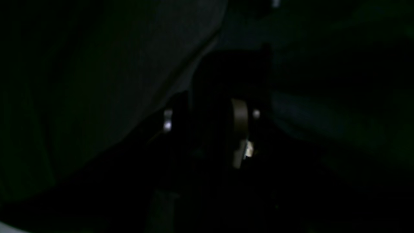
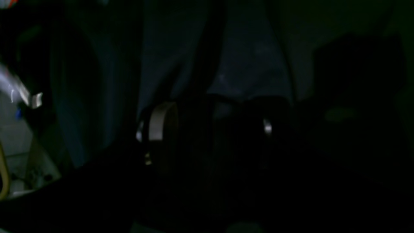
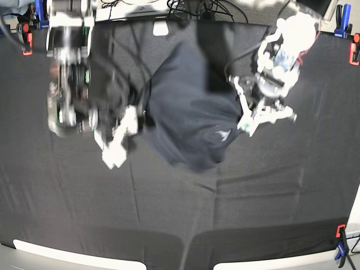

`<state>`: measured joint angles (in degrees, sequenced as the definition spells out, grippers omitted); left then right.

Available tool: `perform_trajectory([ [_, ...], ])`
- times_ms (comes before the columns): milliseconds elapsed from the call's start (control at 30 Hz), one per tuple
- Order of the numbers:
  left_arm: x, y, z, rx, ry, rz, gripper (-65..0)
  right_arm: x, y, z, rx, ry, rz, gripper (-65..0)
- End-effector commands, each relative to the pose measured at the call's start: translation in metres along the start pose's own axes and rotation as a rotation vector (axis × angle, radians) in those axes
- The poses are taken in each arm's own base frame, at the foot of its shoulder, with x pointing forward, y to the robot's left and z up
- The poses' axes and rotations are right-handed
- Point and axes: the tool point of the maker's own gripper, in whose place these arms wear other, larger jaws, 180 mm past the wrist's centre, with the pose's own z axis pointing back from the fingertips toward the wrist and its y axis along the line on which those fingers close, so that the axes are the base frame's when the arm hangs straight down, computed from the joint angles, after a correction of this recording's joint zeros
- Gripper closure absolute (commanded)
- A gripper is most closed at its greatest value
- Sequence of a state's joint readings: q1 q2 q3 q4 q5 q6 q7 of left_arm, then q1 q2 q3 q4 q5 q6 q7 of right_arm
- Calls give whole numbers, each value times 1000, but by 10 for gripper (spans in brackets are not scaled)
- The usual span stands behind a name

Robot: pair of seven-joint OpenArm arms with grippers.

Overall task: Layout the t-shirt on the table in an organized manner, then fold the t-shirt properly
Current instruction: 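Smooth and square the folded shirt with both grippers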

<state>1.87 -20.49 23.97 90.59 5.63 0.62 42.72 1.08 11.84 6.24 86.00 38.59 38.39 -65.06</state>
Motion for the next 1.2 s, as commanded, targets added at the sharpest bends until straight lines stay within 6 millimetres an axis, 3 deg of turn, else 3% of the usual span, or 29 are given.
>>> perform_trajectory([
  [0,7,10,-2,21,-7,-7,-181,9,7,7,12,-37,50,-309],
  [233,43,26,-8,13,-71,-56,-181,-7,60,24,120,-108,53,-309],
  [367,56,29,-8,-3,-94,-46,-181,-15,74,26,143,-113,41,-309],
  [533,51,17,-8,-71,-66,-44,-181,-19,83,22,164,-120,15,-309],
  [733,54,16,-8,-83,-72,-59,-181,-4,102,17,203,-179,6,-309],
  [900,58,20,-8,-74,-72,-61,-181,-4,97,19,146,-157,51,-309],
  [1033,55,21,-5,-79,-31,-55,-181,-11,72,26,15,-105,88,-309],
  [1167,56,10,4,-138,-5,-46,-181,-6,46,46,-108,-120,100,-309],
])
